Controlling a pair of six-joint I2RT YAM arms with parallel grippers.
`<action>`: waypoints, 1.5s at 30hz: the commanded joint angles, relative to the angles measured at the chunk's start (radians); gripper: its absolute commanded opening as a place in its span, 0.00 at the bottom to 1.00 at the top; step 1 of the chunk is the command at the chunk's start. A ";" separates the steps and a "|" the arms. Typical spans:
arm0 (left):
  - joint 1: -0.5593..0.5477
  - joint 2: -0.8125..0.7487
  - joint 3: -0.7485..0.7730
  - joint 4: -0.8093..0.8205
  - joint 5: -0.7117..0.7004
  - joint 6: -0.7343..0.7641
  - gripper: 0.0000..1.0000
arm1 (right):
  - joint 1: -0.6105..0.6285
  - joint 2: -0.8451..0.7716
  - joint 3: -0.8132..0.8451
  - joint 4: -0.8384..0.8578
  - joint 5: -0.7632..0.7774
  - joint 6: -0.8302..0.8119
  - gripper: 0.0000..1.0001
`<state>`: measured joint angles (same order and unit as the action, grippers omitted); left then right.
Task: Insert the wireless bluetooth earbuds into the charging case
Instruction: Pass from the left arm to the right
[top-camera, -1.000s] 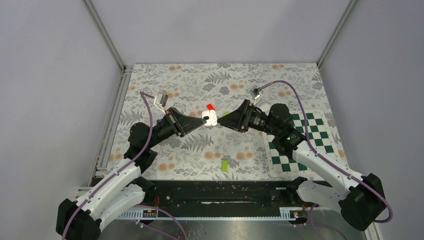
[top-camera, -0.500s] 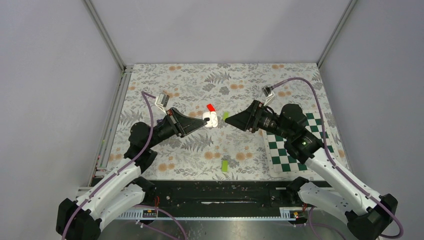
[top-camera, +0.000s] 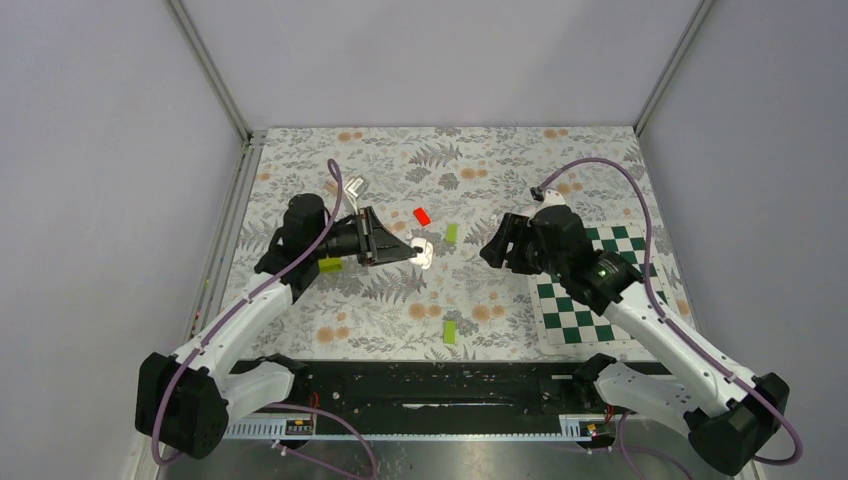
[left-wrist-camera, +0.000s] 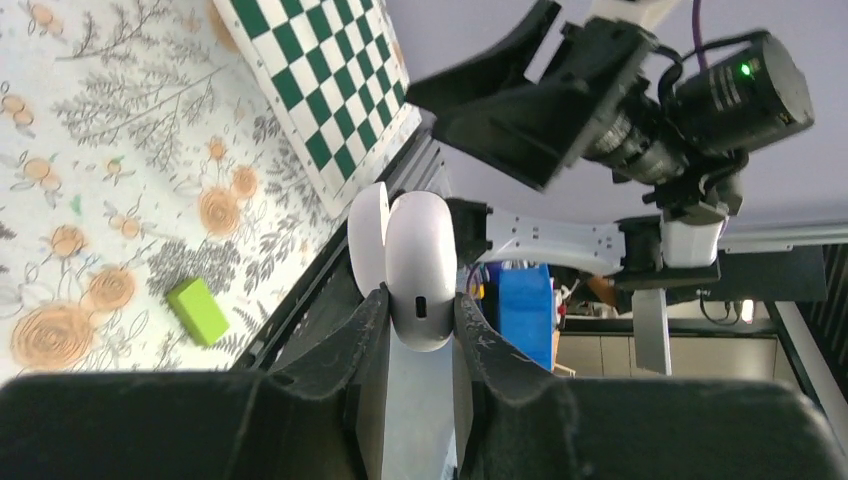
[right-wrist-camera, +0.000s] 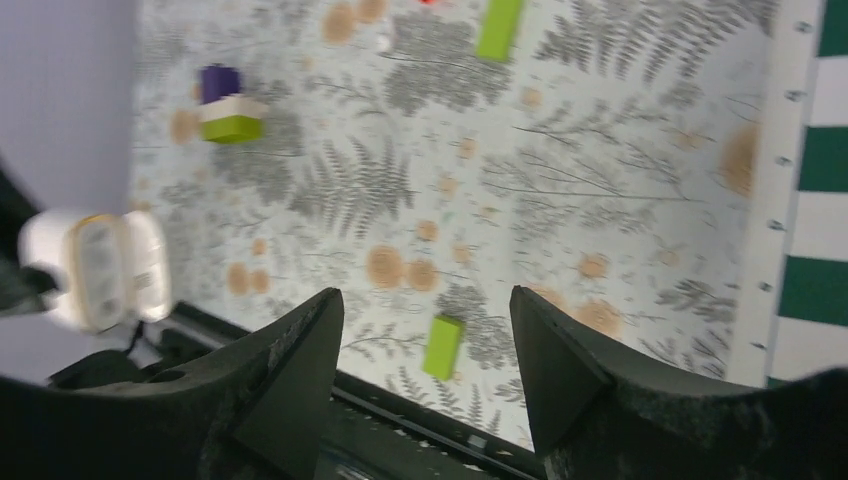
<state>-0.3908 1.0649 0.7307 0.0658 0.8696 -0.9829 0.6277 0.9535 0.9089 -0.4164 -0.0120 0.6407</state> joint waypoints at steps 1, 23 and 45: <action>0.066 -0.021 0.021 -0.009 0.245 0.077 0.00 | -0.003 0.064 0.025 -0.147 0.218 -0.001 0.69; 0.074 -0.032 -0.133 1.219 0.393 -0.739 0.00 | -0.011 -0.121 -0.160 0.473 -0.320 0.021 0.64; 0.074 0.059 -0.111 1.362 0.331 -0.858 0.00 | -0.011 -0.156 -0.151 0.867 -0.583 0.184 0.71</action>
<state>-0.3187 1.1225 0.6277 1.3548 1.2377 -1.8420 0.6205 0.7834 0.7479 0.1581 -0.4389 0.7303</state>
